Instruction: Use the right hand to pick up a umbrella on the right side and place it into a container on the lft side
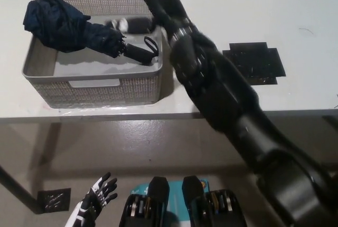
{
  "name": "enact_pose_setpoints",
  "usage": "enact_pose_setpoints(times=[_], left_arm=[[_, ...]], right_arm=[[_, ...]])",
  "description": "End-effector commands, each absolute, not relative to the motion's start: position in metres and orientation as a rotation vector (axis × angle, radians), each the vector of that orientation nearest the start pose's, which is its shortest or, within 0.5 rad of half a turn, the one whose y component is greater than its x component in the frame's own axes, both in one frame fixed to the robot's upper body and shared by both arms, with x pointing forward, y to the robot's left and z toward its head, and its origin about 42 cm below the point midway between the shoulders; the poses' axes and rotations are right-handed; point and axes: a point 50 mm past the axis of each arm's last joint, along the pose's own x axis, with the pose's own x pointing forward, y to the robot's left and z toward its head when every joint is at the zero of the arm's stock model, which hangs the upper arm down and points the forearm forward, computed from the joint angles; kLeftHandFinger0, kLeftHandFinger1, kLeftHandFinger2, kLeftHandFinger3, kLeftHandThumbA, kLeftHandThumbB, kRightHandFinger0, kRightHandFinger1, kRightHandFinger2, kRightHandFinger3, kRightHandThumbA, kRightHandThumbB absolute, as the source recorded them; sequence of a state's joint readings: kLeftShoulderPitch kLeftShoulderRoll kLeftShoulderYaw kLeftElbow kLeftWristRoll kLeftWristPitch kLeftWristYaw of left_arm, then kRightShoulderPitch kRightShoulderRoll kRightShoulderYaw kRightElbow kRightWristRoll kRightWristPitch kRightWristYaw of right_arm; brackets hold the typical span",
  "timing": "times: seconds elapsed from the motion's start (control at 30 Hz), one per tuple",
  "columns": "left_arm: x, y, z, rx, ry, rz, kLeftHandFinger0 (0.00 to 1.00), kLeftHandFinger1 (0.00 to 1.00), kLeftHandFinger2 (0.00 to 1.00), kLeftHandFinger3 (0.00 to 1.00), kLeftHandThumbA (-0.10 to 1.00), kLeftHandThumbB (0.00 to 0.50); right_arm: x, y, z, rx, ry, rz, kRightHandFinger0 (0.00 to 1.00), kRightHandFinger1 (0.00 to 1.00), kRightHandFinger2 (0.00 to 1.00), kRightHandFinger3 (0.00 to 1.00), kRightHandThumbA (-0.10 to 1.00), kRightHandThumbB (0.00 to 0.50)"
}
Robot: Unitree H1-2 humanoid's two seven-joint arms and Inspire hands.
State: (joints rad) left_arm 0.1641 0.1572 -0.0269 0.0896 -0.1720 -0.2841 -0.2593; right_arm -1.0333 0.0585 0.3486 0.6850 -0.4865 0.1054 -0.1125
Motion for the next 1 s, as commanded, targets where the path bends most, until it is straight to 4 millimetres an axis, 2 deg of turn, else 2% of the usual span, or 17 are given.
enact_pose_setpoints(times=[0.0,0.03,0.1,0.13,0.2,0.27,0.3,0.37,0.4,0.57,0.7,0.77,0.83,0.9,0.93,0.97], left_arm=[[0.216,0.283,0.059,0.04,-0.073,-0.19,1.0,1.0,1.0,1.0,1.0,0.246],[0.214,0.284,0.058,0.038,-0.065,-0.185,1.0,1.0,1.0,1.0,1.0,0.253],[0.209,0.285,0.054,0.033,-0.046,-0.18,1.0,1.0,1.0,1.0,1.0,0.257],[0.207,0.285,0.051,0.033,-0.039,-0.176,1.0,1.0,1.0,1.0,1.0,0.261],[0.205,0.285,0.05,0.031,-0.03,-0.164,1.0,1.0,1.0,1.0,1.0,0.28],[0.203,0.286,0.049,0.036,-0.023,-0.162,1.0,1.0,1.0,1.0,1.0,0.269],[0.202,0.286,0.048,0.033,-0.016,-0.163,1.0,1.0,1.0,1.0,1.0,0.257],[0.202,0.284,0.047,0.028,-0.014,-0.164,1.0,1.0,1.0,1.0,1.0,0.241],[0.202,0.283,0.046,0.023,-0.012,-0.168,1.0,1.0,1.0,1.0,1.0,0.239],[0.201,0.284,0.046,0.046,-0.005,-0.165,1.0,1.0,1.0,1.0,1.0,0.241],[0.205,0.284,0.047,0.04,-0.014,-0.163,1.0,1.0,1.0,1.0,1.0,0.241],[0.207,0.284,0.048,0.032,-0.015,-0.165,1.0,1.0,1.0,1.0,1.0,0.252],[0.21,0.286,0.048,0.043,-0.026,-0.158,1.0,1.0,1.0,1.0,1.0,0.257],[0.212,0.288,0.049,0.06,-0.03,-0.152,1.0,1.0,1.0,1.0,1.0,0.265],[0.214,0.289,0.051,0.06,-0.031,-0.15,1.0,1.0,1.0,1.0,1.0,0.263],[0.214,0.289,0.051,0.06,-0.031,-0.15,1.0,1.0,1.0,1.0,1.0,0.263]], right_arm=[[0.299,-0.171,0.393,0.109,-0.876,0.474,1.0,1.0,1.0,1.0,1.0,0.406],[0.291,-0.174,0.383,0.13,-0.876,0.473,1.0,1.0,1.0,1.0,1.0,0.424],[0.273,-0.185,0.357,0.174,-0.867,0.476,1.0,1.0,1.0,1.0,1.0,0.418],[0.264,-0.191,0.344,0.185,-0.853,0.467,1.0,1.0,1.0,1.0,1.0,0.431],[0.252,-0.197,0.327,0.212,-0.821,0.453,1.0,1.0,1.0,1.0,1.0,0.44],[0.242,-0.198,0.312,0.257,-0.777,0.433,1.0,1.0,1.0,1.0,1.0,0.471],[0.235,-0.199,0.295,0.301,-0.73,0.428,1.0,1.0,1.0,1.0,1.0,0.485],[0.23,-0.199,0.284,0.341,-0.692,0.423,1.0,1.0,1.0,1.0,1.0,0.498],[0.226,-0.199,0.273,0.386,-0.655,0.422,1.0,1.0,1.0,1.0,1.0,0.5],[0.213,-0.199,0.227,0.487,-0.534,0.394,1.0,1.0,1.0,1.0,1.0,0.5],[0.204,-0.198,0.2,0.495,-0.446,0.335,1.0,1.0,1.0,1.0,1.0,0.5],[0.203,-0.198,0.19,0.497,-0.42,0.339,1.0,1.0,1.0,1.0,1.0,0.481],[0.201,-0.202,0.156,0.475,-0.344,0.335,1.0,1.0,1.0,1.0,1.0,0.443],[0.2,-0.203,0.14,0.473,-0.3,0.327,1.0,1.0,1.0,1.0,1.0,0.425],[0.199,-0.205,0.123,0.461,-0.256,0.319,1.0,1.0,1.0,1.0,1.0,0.422],[0.199,-0.205,0.123,0.461,-0.256,0.319,1.0,1.0,1.0,1.0,1.0,0.422]])
